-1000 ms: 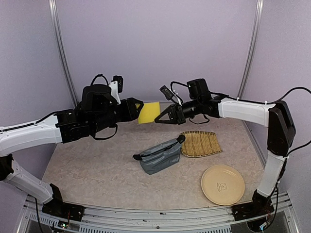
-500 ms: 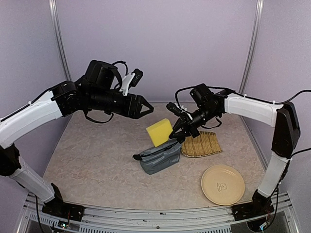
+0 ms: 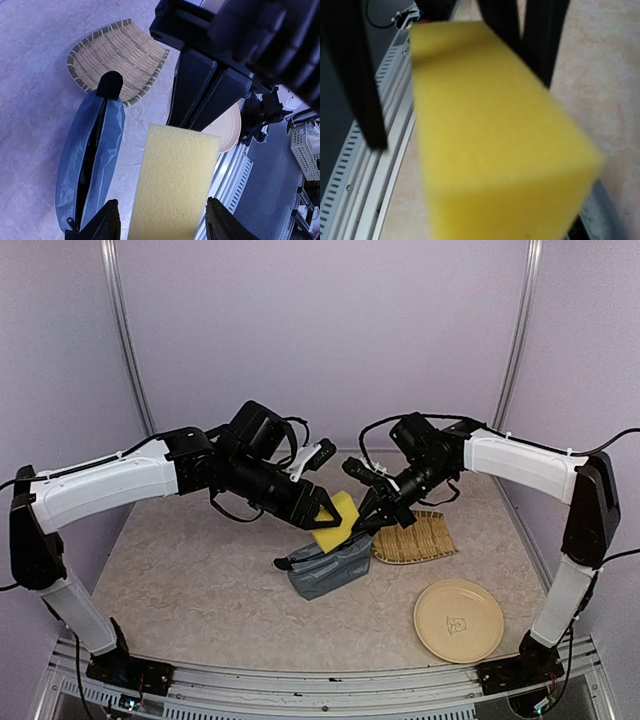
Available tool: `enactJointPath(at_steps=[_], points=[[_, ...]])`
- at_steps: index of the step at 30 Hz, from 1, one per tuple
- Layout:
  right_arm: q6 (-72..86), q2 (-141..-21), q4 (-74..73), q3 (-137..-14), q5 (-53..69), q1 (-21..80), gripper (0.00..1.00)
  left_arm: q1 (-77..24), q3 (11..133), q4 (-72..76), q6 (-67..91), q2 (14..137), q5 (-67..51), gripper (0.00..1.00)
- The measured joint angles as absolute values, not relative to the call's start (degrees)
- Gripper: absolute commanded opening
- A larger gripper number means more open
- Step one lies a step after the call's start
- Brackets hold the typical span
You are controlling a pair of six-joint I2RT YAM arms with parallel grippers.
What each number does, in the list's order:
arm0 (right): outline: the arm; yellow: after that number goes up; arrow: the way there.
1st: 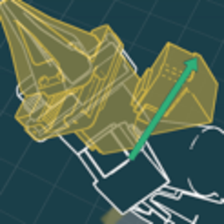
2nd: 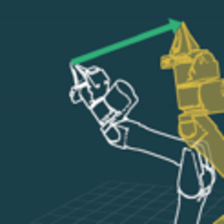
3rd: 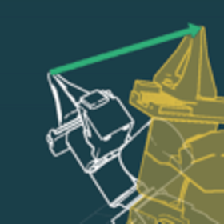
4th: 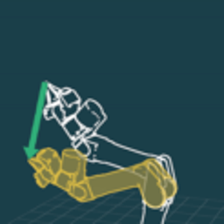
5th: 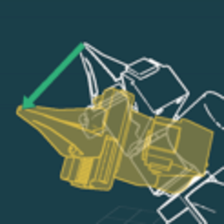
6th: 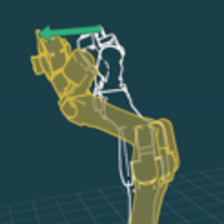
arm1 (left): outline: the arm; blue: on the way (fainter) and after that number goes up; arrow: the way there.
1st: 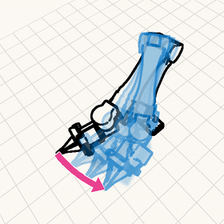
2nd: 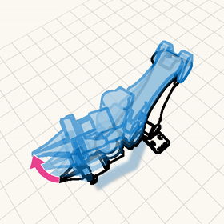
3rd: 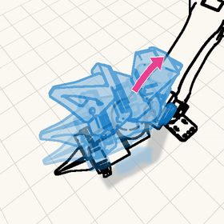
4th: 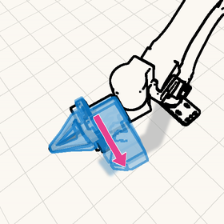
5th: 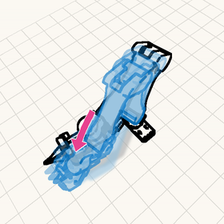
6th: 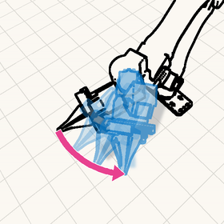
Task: Sort the hair-cutting tools
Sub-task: Pass from the right arm to the left
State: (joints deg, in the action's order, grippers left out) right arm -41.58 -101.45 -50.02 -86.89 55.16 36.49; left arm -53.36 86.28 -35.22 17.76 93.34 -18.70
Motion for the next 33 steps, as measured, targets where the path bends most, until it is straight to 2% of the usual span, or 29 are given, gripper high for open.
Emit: enactJointPath(at_steps=[6,7,9,11,13,16,20,22,25,28,31,33], points=[[-42.19,-101.45,-50.26,-86.96,55.0,36.49,0.01,-53.71,86.3,-35.18,18.02,94.78,-20.36,0.26],[-42.28,-101.45,-50.28,-86.96,54.98,36.49,0.01,-53.71,86.3,-35.11,17.89,94.78,-20.58,0.24],[-42.37,-101.45,-50.33,-86.96,54.92,36.49,0.02,-53.71,86.3,-35.07,18.04,94.78,-20.69,0.26],[-42.41,-101.45,-50.37,-86.96,54.81,36.51,0.0,-53.71,86.3,-34.94,18.06,94.78,-20.69,0.41],[-42.41,-101.45,-50.37,-86.96,54.81,36.51,0.0,-53.65,86.3,-34.79,18.13,94.8,-20.73,0.47],[-42.61,-101.45,-50.94,-87.05,54.81,36.58,0.0,-53.36,86.3,-34.46,17.8,94.96,-20.6,0.44],[-43.09,-101.45,-51.83,-87.39,54.78,36.62,0.0,-52.77,87.13,-34.35,17.72,95.79,-20.97,0.27],[-43.31,-101.45,-52.07,-87.39,54.74,36.62,0.0,-52.38,87.81,-34.33,17.47,96.23,-21.76,0.24],[-43.64,-101.45,-52.1,-87.39,54.63,36.62,0.0,-51.51,89.1,-34.96,17.19,97.19,-23.79,0.3],[-43.81,-101.45,-52.18,-87.39,54.15,36.62,0.0,-50.78,90.19,-35.81,16.71,98.3,-25.19,0.29],[-43.86,-101.45,-52.27,-87.39,53.69,36.62,0.0,-50.54,91.46,-36.82,16.01,99.31,-26.37,0.39],[-43.86,-101.45,-52.42,-87.39,53.63,36.62,0.0,-50.54,92.55,-37.43,15.4,99.9,-26.76,0.41]])
